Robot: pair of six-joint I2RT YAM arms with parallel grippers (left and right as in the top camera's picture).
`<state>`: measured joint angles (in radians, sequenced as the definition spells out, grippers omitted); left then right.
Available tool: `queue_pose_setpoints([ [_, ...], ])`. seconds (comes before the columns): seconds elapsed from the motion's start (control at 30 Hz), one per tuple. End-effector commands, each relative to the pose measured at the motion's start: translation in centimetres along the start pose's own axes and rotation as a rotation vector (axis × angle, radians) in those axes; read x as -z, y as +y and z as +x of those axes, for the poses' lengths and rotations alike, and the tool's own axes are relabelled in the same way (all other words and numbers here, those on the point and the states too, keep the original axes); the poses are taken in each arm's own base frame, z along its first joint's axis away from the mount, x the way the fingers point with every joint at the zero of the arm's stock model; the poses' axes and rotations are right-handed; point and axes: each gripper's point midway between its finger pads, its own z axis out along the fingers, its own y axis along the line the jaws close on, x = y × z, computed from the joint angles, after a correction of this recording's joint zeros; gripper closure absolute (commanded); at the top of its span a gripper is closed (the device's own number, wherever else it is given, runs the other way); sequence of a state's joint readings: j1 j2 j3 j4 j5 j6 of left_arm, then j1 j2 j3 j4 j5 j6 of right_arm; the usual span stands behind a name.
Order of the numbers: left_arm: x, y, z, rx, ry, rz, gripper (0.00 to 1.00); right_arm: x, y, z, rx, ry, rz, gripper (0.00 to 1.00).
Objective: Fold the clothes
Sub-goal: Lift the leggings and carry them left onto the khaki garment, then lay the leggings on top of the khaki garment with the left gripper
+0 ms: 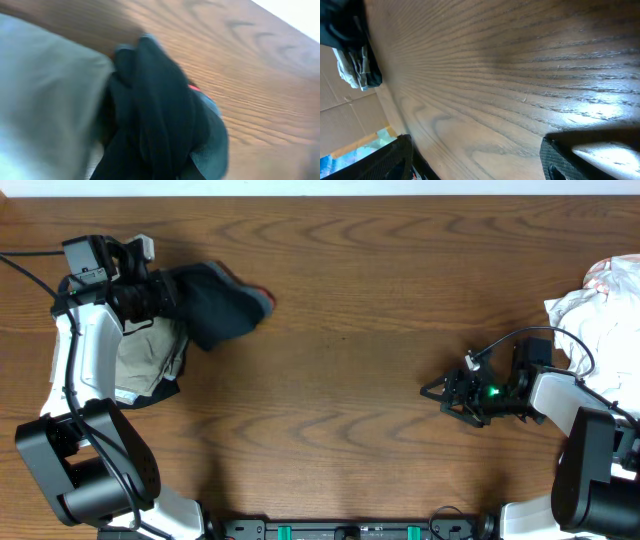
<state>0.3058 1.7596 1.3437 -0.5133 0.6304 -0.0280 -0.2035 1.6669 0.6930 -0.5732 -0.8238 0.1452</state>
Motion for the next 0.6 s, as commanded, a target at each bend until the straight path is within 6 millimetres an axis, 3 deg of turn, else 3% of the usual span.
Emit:
queue_pose_setpoints([
  [0.0,1.9,-3.5,-2.6,-0.005,-0.063,0.146,0.94,-0.5,-3.6,0.6,-0.020,0.012,0.145,0.18],
  [0.23,4.9,-3.6,-7.1,-0.024,-0.199,0.140,0.94,-0.5,-3.6,0.6,-0.016,0.012,0.145,0.18],
  [0.4,8.0,-1.4,-10.8,-0.030,-0.346,0.110,0.94,-0.5,-3.6,0.6,-0.016,0.012,0.145,0.18],
  [0.5,9.0,0.7,-10.7,0.022,-0.353,0.081,0.94,-0.5,-3.6,0.6,-0.016,0.012,0.145,0.18],
  [0.57,9.2,2.2,-9.1,0.101,-0.296,0.059,0.94,-0.5,-3.6,0.6,-0.015,0.011,0.145,0.18],
])
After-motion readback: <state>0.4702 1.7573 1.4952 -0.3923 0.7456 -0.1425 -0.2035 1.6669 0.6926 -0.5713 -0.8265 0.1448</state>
